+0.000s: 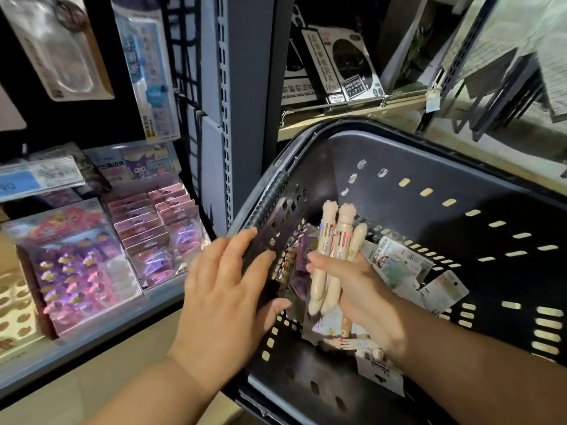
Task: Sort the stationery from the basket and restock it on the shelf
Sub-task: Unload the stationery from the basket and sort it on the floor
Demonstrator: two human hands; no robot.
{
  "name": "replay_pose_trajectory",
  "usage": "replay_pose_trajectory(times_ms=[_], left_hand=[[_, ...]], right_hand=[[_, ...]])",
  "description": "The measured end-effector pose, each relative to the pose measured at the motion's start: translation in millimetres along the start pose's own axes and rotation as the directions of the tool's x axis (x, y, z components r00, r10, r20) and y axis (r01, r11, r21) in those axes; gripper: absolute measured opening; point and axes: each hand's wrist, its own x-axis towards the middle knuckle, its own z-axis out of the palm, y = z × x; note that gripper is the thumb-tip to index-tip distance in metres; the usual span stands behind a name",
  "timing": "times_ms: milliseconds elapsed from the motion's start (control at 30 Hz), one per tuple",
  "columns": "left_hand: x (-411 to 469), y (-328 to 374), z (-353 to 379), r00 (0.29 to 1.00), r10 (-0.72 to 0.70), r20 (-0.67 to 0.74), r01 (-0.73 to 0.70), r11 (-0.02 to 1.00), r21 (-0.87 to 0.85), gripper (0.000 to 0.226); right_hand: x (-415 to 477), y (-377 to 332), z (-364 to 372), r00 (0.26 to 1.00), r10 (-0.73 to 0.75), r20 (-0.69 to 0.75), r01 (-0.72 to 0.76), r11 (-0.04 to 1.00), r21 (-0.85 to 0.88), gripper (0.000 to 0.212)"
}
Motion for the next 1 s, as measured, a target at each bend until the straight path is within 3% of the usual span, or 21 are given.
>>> replay_pose_trajectory(times_ms=[200,300,533,733,867,1000], left_hand=[[3,24,-5,0.997,0.082,0.010,-0.079,0.981,-0.176,0.066],[3,22,0,0.989,0.145,0.014,-0.143,0.985,-0.101,0.073],[11,21,0,0.981,0.185,0.053,-0.180,0.979,-0.092,0.080],[18,22,-5,0.985,0.165,0.059,-0.152,0.972,-0.179,0.058],[20,22,-9,0.990,0.136,0.030,-0.123,0.955,-0.270,0.053],[20,22,-10,0.994,0.087,0.063,-0.059,0.934,-0.353,0.052]], right_hand=[[-18,-17,21,0.984,0.108,0.145,-0.128,0.983,0.131,0.022],[-22,-18,29,0.986,0.096,0.136,-0.121,0.974,0.194,0.010],[-29,-23,34,0.981,0.130,0.142,-0.158,0.965,0.209,0.012],[-37,-26,46,0.980,0.112,0.166,-0.157,0.945,0.287,0.012],[-40,-26,50,0.978,0.115,0.172,-0.156,0.956,0.248,0.044],[-44,-23,53,0.971,0.105,0.213,-0.149,0.969,0.199,0.049]])
